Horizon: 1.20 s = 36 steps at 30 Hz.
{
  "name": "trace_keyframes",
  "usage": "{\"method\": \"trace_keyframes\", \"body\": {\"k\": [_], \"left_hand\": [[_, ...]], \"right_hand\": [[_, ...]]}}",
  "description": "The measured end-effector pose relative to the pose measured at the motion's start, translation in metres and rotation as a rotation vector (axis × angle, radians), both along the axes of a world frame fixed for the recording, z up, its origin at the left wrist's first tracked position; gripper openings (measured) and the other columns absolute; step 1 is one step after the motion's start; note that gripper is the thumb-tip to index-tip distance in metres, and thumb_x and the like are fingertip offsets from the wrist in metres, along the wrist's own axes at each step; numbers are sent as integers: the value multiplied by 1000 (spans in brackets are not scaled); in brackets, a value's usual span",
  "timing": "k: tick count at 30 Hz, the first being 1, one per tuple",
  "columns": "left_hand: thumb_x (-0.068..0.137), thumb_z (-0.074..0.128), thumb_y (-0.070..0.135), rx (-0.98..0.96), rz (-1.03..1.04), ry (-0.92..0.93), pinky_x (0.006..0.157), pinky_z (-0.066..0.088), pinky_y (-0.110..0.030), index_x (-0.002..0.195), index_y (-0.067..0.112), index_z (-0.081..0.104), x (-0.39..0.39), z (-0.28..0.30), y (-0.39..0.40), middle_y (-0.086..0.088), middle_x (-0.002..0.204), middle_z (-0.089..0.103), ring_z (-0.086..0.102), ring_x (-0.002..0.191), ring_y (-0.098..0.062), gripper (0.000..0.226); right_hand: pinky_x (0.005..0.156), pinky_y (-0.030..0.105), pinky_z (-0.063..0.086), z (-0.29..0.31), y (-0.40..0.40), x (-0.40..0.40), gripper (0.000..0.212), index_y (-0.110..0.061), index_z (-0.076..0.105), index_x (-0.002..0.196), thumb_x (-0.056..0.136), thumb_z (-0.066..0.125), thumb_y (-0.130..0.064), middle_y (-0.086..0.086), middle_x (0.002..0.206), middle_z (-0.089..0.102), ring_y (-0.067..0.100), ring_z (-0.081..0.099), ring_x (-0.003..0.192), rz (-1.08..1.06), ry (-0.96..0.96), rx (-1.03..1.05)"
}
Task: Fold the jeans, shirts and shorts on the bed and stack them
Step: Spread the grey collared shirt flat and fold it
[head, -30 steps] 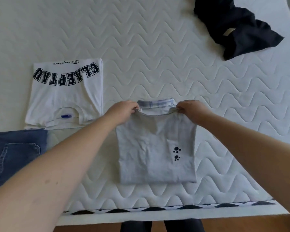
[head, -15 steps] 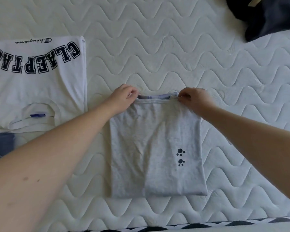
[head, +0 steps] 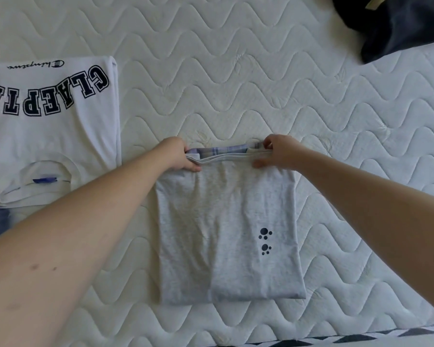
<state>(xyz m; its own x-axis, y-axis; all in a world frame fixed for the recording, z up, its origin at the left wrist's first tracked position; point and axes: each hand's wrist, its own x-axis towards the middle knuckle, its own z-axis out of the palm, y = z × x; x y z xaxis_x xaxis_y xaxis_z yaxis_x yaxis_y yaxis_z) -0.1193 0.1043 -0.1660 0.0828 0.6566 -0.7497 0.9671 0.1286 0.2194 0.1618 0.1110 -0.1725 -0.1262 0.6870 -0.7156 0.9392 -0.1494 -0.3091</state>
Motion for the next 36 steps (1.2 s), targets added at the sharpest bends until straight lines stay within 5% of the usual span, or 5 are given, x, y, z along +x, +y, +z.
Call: {"method": "trace_keyframes", "body": {"k": [10, 18, 22, 31, 36], "left_hand": [[71, 84, 44, -33, 196, -103, 75, 45, -32, 101, 7, 70, -9, 1, 3, -13, 102, 70, 64, 93, -27, 50], [71, 83, 47, -38, -225, -10, 67, 37, -28, 112, 10, 60, -6, 36, 9, -7, 94, 60, 56, 87, -27, 60], [75, 78, 49, 56, -277, 21, 51, 28, -30, 78, 14, 53, -7, 84, 21, 0, 69, 49, 46, 61, -16, 43], [78, 75, 39, 616, -209, -108, 54, 28, -31, 67, 25, 50, -22, 241, 56, 1, 64, 51, 55, 73, -28, 31], [83, 74, 27, 1053, -219, -167, 54, 32, -31, 89, 19, 69, -28, 261, 43, -11, 69, 62, 59, 66, -35, 12]], "right_hand": [[53, 27, 33, 10, -5, 0, 42, -13, 59, 81, 77, 77, -51, -2, 72, 51, 18, 50, 73, 50, -11, 33], [65, 28, 41, 32, -10, 9, 19, -27, 68, 83, 78, 79, -41, -6, 81, 64, 15, 58, 79, 58, 122, 65], [53, 21, 33, 74, -2, 13, 31, -31, 54, 65, 78, 78, -44, -11, 67, 53, 3, 47, 62, 39, 110, 141], [56, 30, 41, 224, 50, 5, 34, -10, 66, 87, 81, 76, -42, 1, 70, 60, 20, 55, 63, -84, 190, 591], [66, 44, 49, 255, 38, 7, 18, -5, 71, 96, 87, 71, -21, 13, 78, 69, 35, 62, 73, 40, 210, 980]]}}
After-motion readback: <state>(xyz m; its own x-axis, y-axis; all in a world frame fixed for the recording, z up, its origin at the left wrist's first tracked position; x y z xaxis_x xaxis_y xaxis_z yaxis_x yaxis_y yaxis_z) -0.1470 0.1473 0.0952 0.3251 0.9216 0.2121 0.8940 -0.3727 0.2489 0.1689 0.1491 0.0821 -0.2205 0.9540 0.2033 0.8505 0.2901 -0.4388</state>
